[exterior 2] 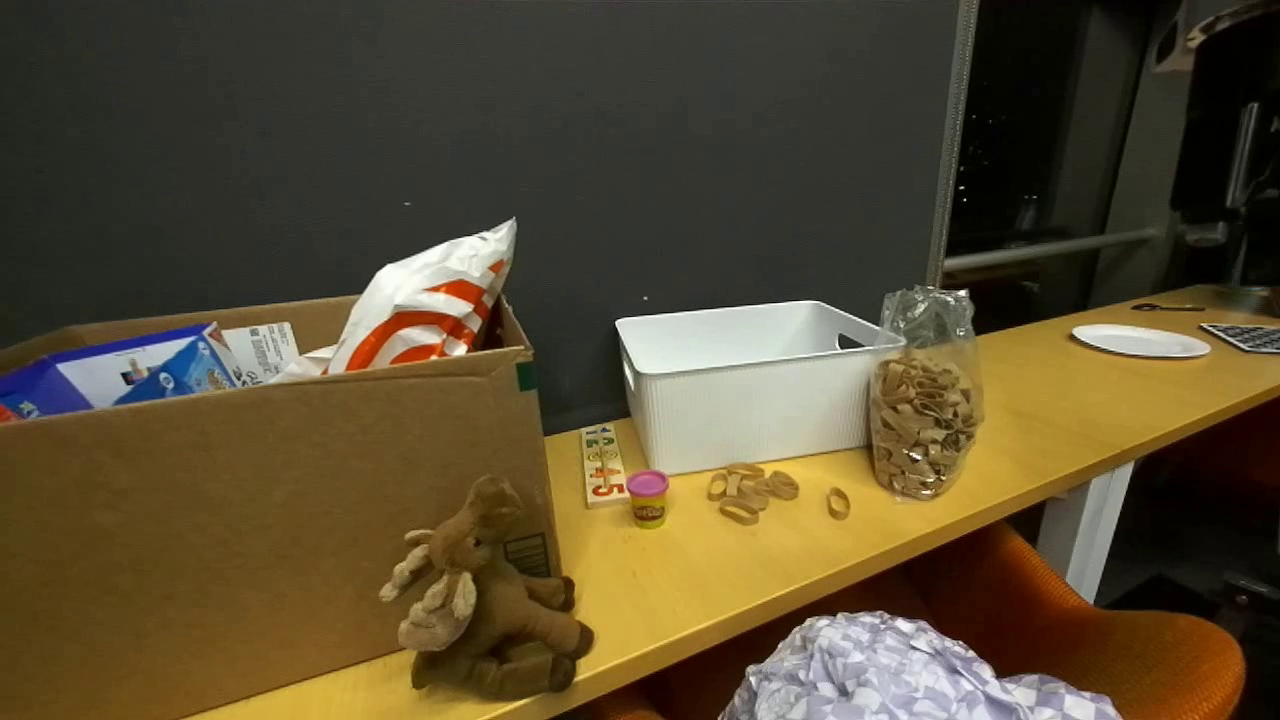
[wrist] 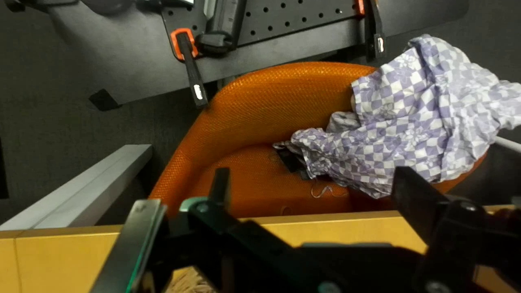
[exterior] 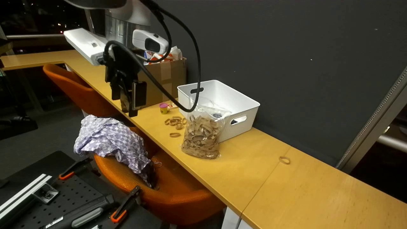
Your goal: Put the clothing into the basket
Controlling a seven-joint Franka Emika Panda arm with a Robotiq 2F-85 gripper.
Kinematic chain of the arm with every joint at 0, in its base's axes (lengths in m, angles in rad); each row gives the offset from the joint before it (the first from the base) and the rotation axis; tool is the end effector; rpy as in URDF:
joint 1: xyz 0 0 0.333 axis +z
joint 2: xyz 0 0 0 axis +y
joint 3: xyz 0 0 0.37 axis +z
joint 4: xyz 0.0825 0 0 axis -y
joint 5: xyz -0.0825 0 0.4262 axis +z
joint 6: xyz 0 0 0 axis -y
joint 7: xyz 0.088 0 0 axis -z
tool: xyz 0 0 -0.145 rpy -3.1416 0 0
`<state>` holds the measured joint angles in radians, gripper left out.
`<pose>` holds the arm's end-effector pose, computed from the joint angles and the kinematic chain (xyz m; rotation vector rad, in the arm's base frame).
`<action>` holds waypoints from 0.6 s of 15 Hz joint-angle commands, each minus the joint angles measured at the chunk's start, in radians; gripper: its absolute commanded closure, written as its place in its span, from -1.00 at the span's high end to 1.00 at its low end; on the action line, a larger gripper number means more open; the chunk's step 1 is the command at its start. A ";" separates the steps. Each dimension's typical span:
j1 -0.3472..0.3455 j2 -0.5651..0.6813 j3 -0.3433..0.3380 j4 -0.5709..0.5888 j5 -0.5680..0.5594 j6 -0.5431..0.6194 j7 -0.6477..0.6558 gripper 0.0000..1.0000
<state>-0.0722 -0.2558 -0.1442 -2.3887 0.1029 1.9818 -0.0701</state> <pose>0.4478 -0.0884 0.3975 -2.9741 0.2794 0.2023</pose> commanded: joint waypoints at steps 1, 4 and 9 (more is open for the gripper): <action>0.043 0.167 0.006 0.044 0.193 0.120 -0.092 1.00; 0.075 0.279 0.050 0.037 0.379 0.207 -0.117 1.00; 0.071 0.473 0.130 0.097 0.501 0.216 -0.110 1.00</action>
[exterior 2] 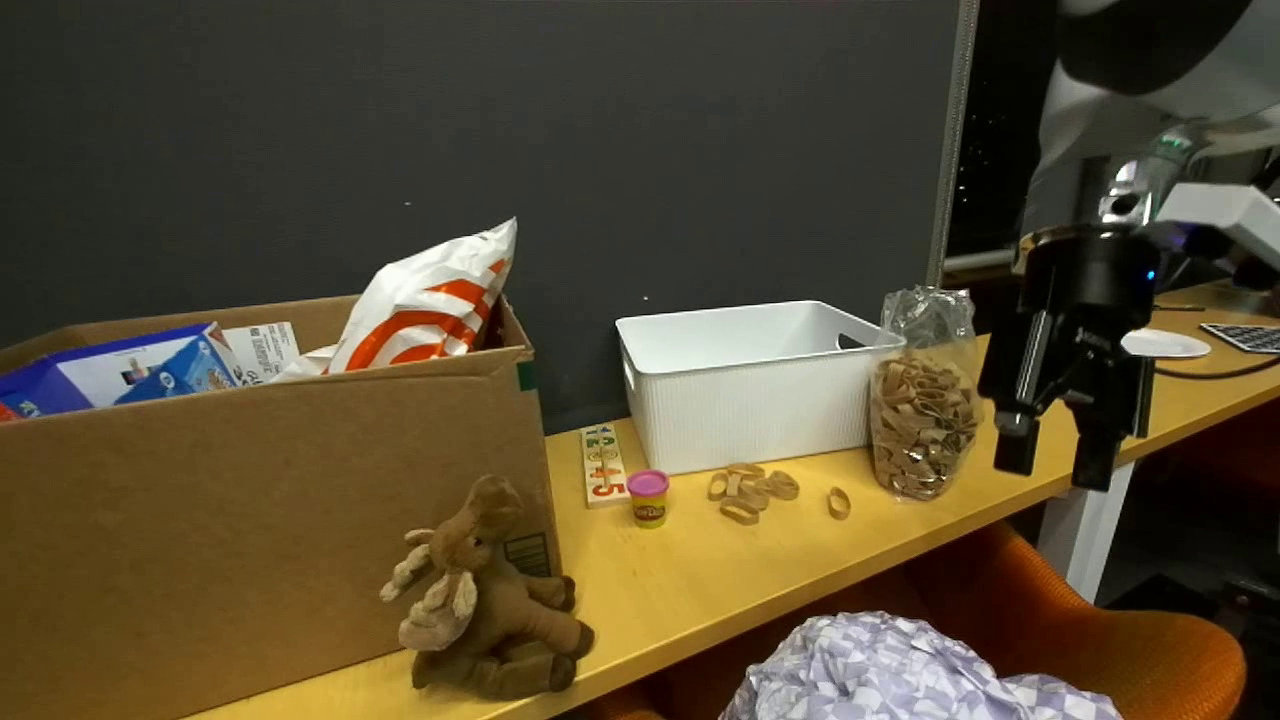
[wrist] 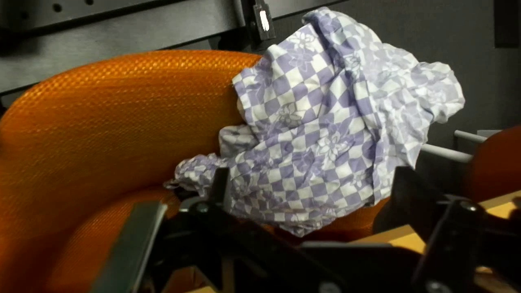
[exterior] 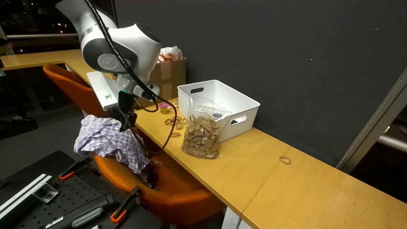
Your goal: Put the clothing into the basket
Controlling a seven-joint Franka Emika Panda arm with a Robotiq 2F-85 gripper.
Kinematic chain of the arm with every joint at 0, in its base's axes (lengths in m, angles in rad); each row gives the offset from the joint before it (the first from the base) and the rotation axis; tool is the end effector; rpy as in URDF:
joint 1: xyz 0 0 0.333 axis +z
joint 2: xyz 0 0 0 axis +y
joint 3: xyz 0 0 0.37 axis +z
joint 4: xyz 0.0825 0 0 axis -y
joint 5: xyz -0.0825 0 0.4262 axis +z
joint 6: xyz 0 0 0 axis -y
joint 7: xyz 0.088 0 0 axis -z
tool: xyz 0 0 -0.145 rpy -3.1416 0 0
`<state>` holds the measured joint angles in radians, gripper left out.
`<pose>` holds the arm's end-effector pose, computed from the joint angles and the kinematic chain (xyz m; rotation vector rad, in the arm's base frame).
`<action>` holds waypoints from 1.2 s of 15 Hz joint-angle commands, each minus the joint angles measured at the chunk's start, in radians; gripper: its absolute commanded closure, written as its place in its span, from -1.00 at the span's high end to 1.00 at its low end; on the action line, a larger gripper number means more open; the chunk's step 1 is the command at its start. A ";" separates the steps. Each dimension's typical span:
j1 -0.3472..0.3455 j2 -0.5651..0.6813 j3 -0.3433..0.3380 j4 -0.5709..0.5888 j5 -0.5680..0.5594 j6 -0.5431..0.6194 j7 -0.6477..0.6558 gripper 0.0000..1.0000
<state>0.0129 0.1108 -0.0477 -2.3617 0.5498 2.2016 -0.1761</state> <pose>0.5064 0.0162 0.2511 -2.6897 0.3361 0.3021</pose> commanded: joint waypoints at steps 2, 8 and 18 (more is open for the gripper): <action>-0.023 0.184 0.053 0.122 0.068 -0.017 -0.003 1.00; -0.018 0.445 0.122 0.326 0.046 -0.016 0.024 1.00; -0.024 0.603 0.185 0.469 0.033 -0.025 0.043 -0.29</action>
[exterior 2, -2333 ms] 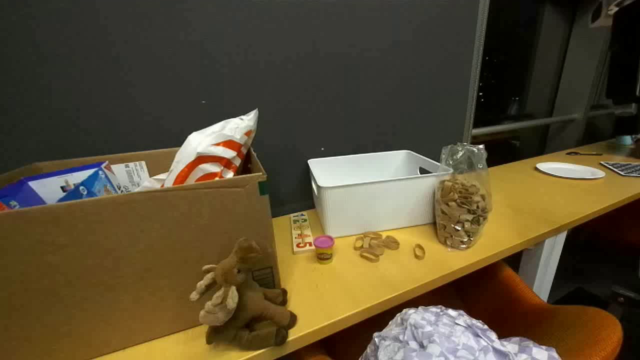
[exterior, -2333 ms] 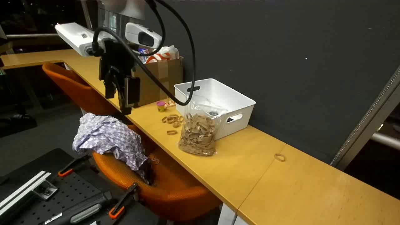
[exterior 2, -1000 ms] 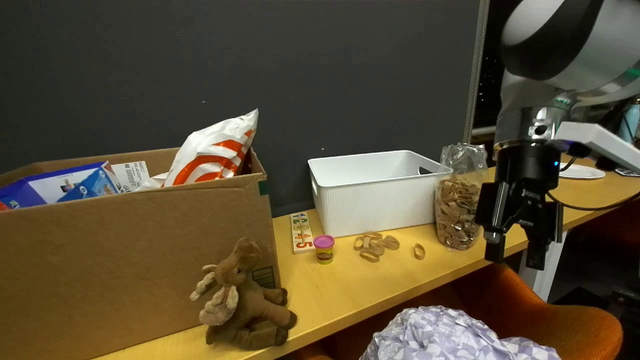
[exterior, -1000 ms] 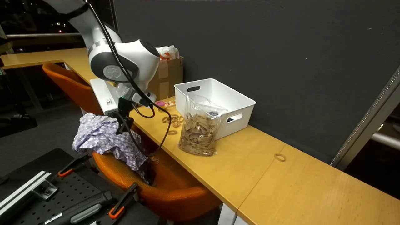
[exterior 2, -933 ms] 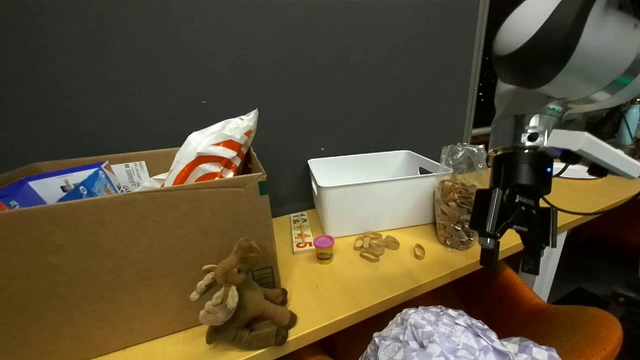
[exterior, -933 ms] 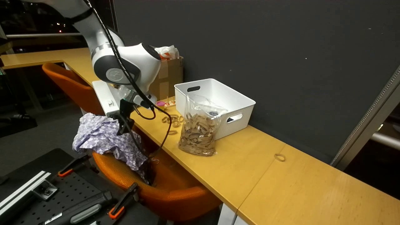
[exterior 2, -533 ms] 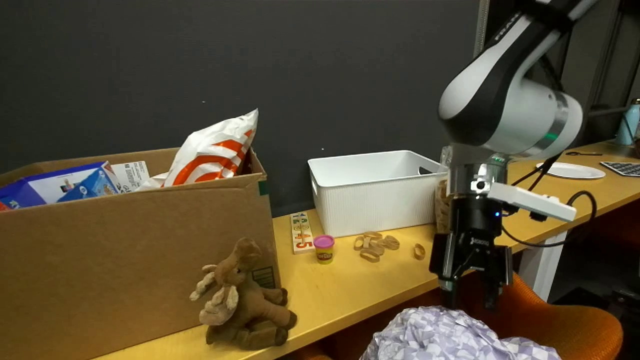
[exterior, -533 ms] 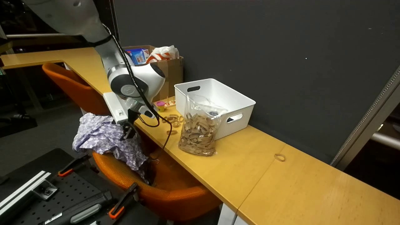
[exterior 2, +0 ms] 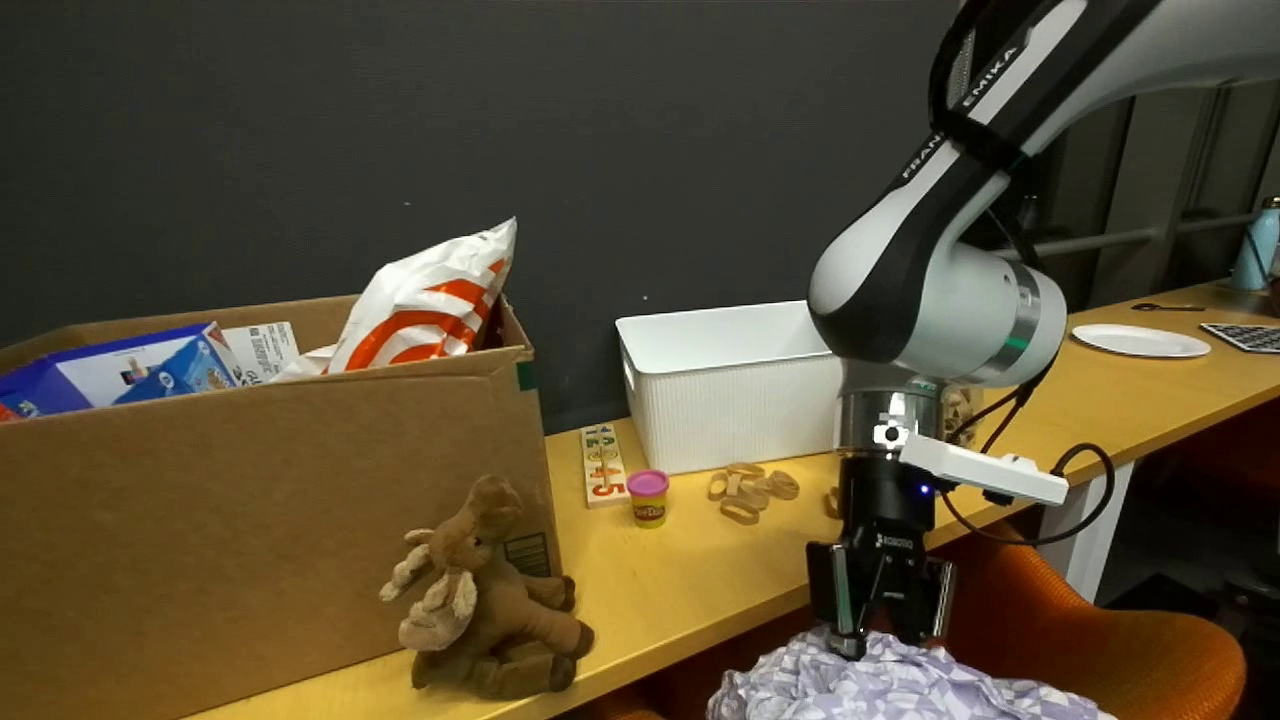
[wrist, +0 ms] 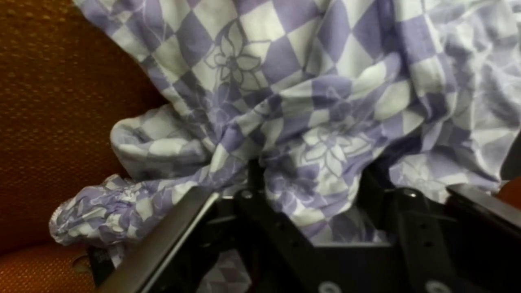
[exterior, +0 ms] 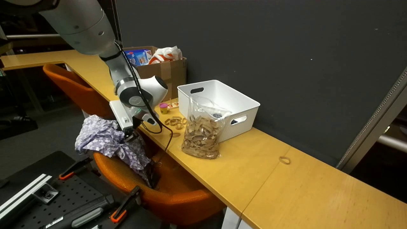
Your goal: Put the clothing into the basket
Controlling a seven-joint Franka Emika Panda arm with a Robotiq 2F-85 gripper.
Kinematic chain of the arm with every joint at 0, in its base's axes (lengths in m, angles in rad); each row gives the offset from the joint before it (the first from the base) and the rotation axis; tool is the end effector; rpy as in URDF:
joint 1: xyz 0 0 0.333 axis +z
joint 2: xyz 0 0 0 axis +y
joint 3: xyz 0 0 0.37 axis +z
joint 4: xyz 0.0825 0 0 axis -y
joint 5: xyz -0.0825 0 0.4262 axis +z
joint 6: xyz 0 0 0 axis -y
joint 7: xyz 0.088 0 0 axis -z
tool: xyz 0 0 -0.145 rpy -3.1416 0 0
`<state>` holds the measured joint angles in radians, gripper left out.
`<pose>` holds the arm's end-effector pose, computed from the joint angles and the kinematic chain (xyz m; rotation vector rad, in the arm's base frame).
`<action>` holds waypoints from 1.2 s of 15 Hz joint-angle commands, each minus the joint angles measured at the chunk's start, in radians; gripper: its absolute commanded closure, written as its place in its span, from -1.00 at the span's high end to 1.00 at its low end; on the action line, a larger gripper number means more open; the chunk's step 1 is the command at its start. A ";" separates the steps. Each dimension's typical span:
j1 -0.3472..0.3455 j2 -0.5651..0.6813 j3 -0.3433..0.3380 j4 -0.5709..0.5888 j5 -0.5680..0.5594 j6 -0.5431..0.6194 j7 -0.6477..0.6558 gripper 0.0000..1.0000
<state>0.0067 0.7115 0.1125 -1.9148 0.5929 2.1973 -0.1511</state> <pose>0.6085 0.1125 0.0716 -2.5943 0.2631 0.5572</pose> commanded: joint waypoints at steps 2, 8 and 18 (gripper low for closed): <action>-0.015 -0.011 0.028 0.014 -0.009 -0.018 0.019 -0.58; -0.006 -0.077 0.039 0.003 -0.015 -0.024 0.027 -0.96; 0.005 -0.260 -0.040 0.207 -0.236 -0.060 0.135 -0.95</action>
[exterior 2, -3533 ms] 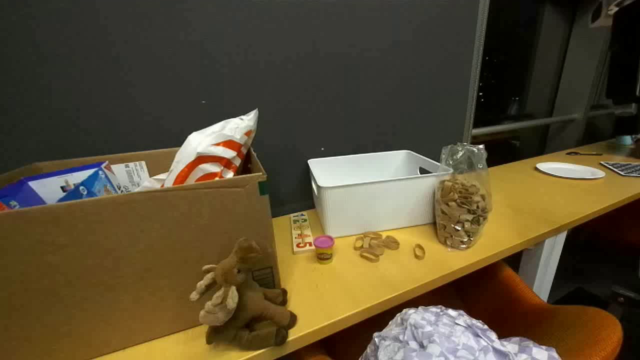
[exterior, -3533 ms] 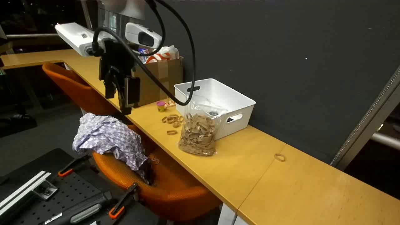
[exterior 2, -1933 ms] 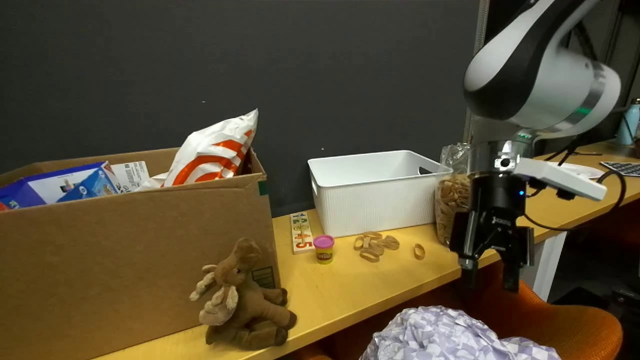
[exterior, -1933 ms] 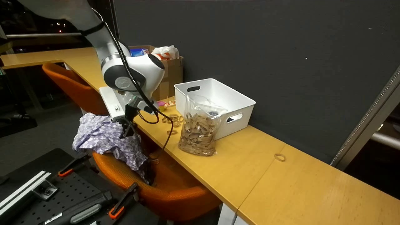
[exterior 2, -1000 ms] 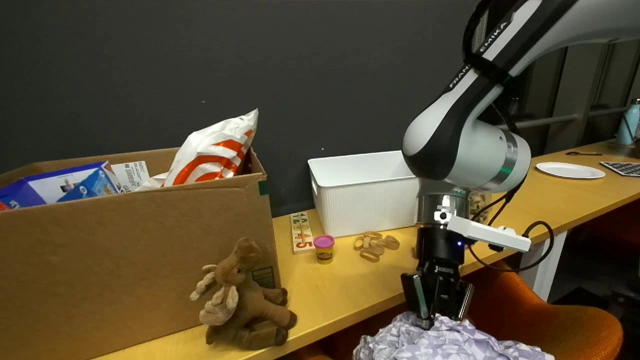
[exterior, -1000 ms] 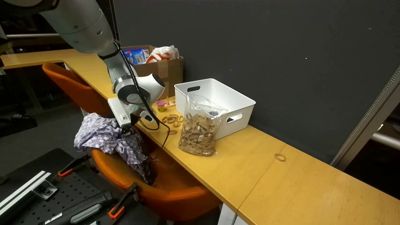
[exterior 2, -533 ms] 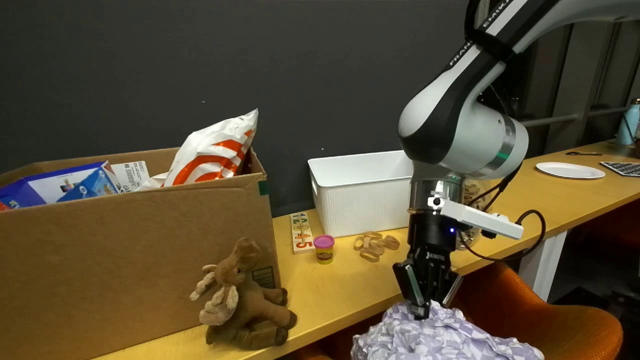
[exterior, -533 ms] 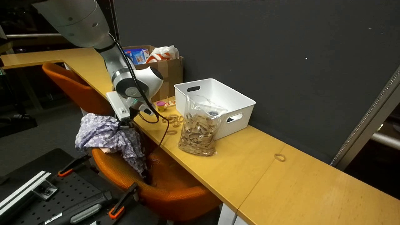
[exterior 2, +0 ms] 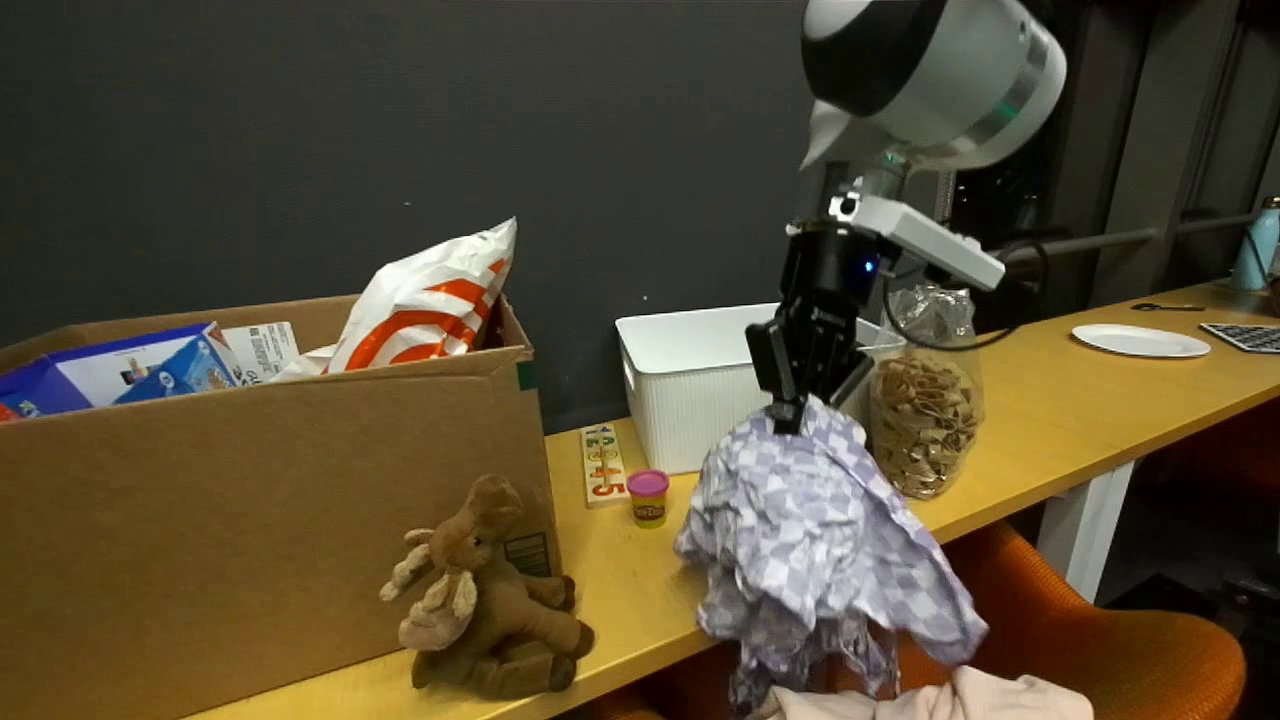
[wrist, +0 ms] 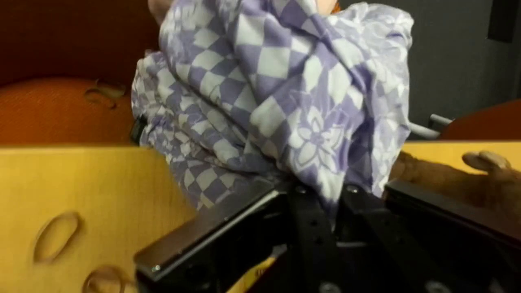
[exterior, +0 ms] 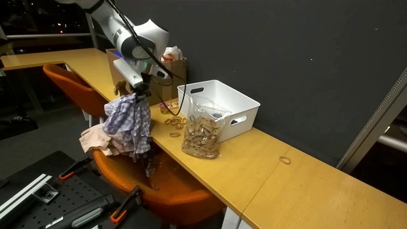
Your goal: Put the clothing into the basket
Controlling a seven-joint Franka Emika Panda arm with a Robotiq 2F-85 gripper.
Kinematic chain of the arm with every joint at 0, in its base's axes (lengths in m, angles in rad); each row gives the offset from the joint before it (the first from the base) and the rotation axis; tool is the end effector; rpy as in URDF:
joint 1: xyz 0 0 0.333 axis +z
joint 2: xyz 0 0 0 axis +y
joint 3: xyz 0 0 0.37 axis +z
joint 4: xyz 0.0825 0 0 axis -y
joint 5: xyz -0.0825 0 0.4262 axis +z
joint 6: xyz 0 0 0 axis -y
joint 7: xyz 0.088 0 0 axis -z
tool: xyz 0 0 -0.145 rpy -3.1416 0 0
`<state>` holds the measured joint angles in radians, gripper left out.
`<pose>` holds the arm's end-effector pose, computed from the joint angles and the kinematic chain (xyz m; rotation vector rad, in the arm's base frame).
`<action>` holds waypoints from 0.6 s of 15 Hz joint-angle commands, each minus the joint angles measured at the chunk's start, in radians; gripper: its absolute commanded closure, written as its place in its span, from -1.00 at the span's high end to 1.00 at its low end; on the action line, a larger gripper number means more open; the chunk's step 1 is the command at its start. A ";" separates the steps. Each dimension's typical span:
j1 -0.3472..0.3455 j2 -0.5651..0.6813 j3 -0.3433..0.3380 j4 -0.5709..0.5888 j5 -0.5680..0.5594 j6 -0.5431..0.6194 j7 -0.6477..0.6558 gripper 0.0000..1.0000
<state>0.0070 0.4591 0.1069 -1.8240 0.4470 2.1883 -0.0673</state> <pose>0.6858 0.1032 0.2674 -2.7379 0.1471 0.1451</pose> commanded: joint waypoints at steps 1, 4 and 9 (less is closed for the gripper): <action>0.002 -0.002 -0.044 0.168 -0.120 -0.064 0.062 -0.95; -0.002 0.034 -0.065 0.339 -0.183 -0.097 0.089 -0.95; 0.067 0.118 -0.036 0.547 -0.240 -0.170 0.133 -0.95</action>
<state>0.0185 0.4990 0.0548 -1.4316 0.2651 2.0756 0.0078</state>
